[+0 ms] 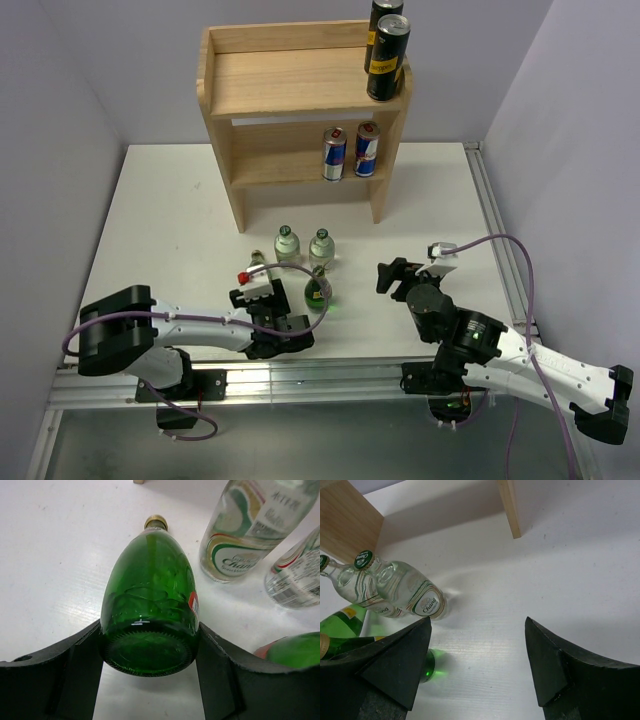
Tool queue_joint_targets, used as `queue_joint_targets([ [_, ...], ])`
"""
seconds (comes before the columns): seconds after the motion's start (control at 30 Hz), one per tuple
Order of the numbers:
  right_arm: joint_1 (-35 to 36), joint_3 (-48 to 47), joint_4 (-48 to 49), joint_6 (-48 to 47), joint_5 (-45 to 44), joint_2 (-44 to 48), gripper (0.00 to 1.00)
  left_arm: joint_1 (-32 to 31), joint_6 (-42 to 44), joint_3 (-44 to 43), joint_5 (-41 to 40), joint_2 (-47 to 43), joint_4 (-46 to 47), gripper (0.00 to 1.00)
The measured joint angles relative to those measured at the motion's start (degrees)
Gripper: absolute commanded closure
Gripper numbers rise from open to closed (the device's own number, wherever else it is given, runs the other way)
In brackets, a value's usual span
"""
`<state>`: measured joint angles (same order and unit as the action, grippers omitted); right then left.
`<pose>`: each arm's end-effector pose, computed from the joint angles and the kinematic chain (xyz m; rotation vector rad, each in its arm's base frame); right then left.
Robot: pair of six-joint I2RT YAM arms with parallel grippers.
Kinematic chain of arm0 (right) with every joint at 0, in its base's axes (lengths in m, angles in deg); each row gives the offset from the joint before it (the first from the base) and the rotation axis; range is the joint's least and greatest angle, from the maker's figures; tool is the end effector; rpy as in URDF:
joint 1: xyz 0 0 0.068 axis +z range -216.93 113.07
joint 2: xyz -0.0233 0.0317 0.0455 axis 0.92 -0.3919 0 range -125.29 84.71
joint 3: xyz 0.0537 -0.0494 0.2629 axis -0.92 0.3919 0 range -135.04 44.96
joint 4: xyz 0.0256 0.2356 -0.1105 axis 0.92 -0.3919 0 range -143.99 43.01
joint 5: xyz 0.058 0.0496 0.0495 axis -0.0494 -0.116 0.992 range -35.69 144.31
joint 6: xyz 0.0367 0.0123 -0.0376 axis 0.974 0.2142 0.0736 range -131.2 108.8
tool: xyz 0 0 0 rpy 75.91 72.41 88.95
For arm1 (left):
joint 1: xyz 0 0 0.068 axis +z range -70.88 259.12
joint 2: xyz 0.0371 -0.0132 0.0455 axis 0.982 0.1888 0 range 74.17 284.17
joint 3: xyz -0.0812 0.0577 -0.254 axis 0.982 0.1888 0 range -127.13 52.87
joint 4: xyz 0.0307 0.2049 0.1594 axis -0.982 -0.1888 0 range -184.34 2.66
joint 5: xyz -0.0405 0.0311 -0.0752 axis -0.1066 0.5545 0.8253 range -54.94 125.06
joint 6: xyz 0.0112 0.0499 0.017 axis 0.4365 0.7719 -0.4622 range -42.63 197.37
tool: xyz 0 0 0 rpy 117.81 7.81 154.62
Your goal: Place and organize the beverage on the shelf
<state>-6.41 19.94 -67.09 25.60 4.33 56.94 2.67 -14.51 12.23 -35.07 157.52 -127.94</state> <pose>0.0845 0.0939 0.2470 0.1706 1.8281 0.3342 0.0841 -0.2061 0.1682 -0.3347 1.8859 0.0254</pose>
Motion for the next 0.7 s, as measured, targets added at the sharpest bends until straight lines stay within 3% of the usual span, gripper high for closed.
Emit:
queue_joint_targets([
  [0.17, 0.0, 0.0, -0.02, 0.0, 0.0, 0.09, 0.18, 0.02, -0.59, 1.64, 3.54, 1.79, 2.05, 1.0],
  [0.43, 0.0, 0.0, -0.02, 0.02, 0.0, 1.05, 0.18, 0.02, 6.21, 4.96, 12.74, 2.73, 11.91, 0.99],
  [0.53, 0.0, 0.0, -0.02, 0.02, -0.02, 1.05, 0.18, 0.04, 9.73, 4.96, 15.15, 1.73, 14.45, 0.95],
  [0.67, 0.0, 0.02, -0.02, 0.02, -0.04, 1.09, 0.18, 1.07, 14.91, 4.98, 20.79, -1.33, 16.74, 0.51],
  [0.7, 0.0, 0.09, 0.0, 0.02, -0.02, 1.14, 0.18, 1.6, 16.31, 4.98, 22.32, -1.95, 17.29, 0.44],
])
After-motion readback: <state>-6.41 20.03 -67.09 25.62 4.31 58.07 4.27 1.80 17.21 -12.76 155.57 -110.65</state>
